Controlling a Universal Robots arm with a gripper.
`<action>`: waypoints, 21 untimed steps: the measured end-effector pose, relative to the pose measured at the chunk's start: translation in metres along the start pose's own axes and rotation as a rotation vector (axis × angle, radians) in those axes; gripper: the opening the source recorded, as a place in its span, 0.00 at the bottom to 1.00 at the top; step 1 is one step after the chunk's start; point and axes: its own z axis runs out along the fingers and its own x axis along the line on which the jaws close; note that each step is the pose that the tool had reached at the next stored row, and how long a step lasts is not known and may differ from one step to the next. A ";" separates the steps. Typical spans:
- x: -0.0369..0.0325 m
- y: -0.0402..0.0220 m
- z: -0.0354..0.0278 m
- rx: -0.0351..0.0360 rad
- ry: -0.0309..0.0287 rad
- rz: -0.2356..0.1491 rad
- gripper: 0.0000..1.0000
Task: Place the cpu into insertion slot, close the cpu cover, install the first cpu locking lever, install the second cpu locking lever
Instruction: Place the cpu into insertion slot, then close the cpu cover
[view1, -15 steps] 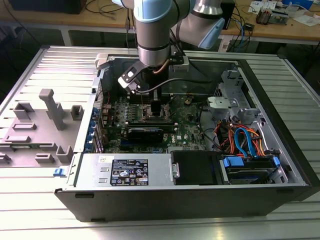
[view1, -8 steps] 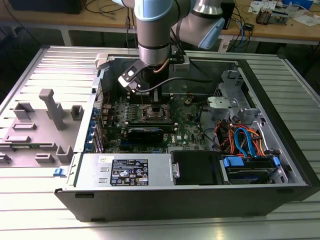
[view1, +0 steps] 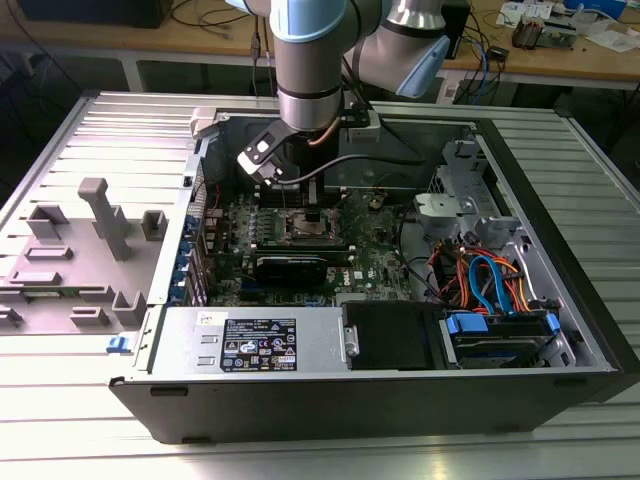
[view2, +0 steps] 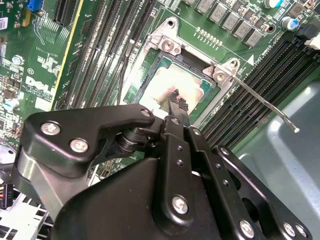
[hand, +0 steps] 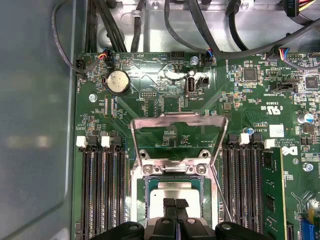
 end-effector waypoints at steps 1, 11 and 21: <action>0.0000 0.0005 0.0000 0.0000 0.0000 0.000 0.11; 0.0000 0.0018 0.0001 0.0000 0.0000 0.000 0.11; 0.0000 0.0024 -0.0004 0.0085 0.0017 0.000 0.11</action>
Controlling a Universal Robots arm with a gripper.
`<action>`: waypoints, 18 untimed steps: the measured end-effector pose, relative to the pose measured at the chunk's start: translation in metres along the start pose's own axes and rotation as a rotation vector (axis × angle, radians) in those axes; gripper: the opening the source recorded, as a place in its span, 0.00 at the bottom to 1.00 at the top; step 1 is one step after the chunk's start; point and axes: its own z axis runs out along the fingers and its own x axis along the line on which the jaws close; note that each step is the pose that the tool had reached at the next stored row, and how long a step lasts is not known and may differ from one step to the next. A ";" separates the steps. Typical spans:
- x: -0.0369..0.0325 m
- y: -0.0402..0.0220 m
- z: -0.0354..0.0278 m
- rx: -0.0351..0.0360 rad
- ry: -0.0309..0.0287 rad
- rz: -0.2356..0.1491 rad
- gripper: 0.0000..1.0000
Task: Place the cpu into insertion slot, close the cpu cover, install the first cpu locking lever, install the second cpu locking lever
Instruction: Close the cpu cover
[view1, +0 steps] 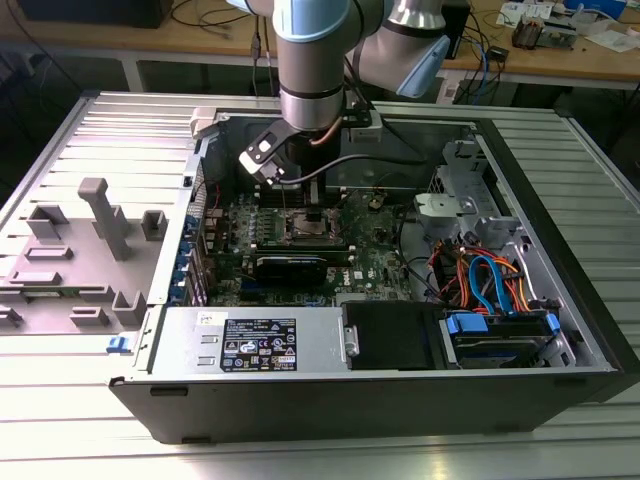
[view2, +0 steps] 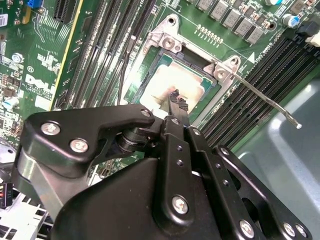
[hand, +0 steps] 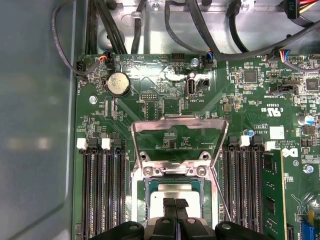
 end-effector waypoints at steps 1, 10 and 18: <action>0.0000 -0.0001 0.0000 0.0004 0.0000 0.000 0.11; -0.0006 0.0020 -0.0288 0.0003 0.0002 0.000 0.11; -0.0011 0.0035 -0.0534 0.0005 0.0004 0.000 0.11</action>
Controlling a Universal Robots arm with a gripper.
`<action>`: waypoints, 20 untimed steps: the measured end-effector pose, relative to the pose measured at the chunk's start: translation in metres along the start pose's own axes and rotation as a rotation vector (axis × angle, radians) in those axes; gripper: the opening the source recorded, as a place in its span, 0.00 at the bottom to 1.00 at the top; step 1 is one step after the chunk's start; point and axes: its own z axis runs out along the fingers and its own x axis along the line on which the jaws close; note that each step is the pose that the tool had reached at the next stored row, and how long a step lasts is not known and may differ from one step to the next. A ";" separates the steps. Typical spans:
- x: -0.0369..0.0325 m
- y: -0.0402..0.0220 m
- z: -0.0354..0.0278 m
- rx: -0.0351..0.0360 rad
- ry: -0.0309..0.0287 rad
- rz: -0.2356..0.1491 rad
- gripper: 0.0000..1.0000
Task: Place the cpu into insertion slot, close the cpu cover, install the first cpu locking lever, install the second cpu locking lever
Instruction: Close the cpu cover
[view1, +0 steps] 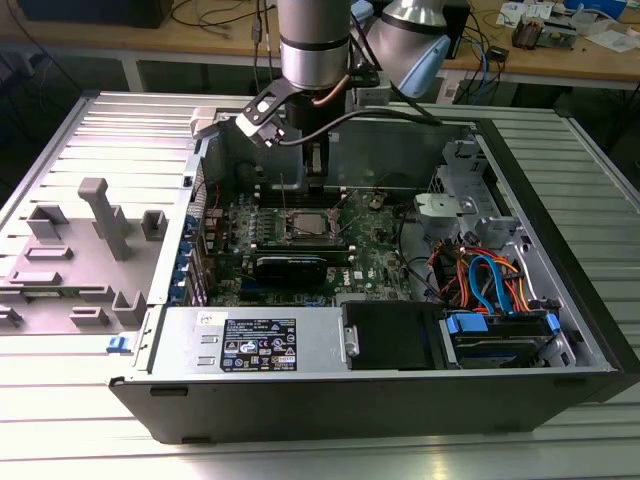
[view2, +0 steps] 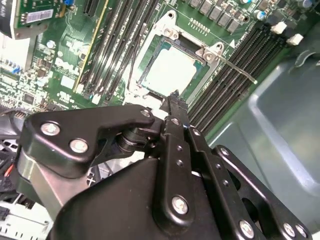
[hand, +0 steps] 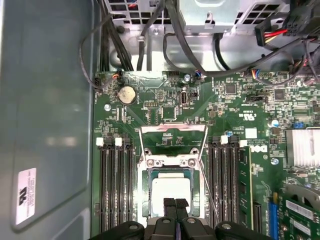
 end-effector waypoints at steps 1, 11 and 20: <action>0.0000 0.0000 0.0000 -0.0001 0.0005 0.000 0.11; 0.0000 0.0177 -0.0033 0.0051 0.0010 0.000 0.11; -0.0001 0.0258 -0.0103 0.0052 0.0002 0.000 0.11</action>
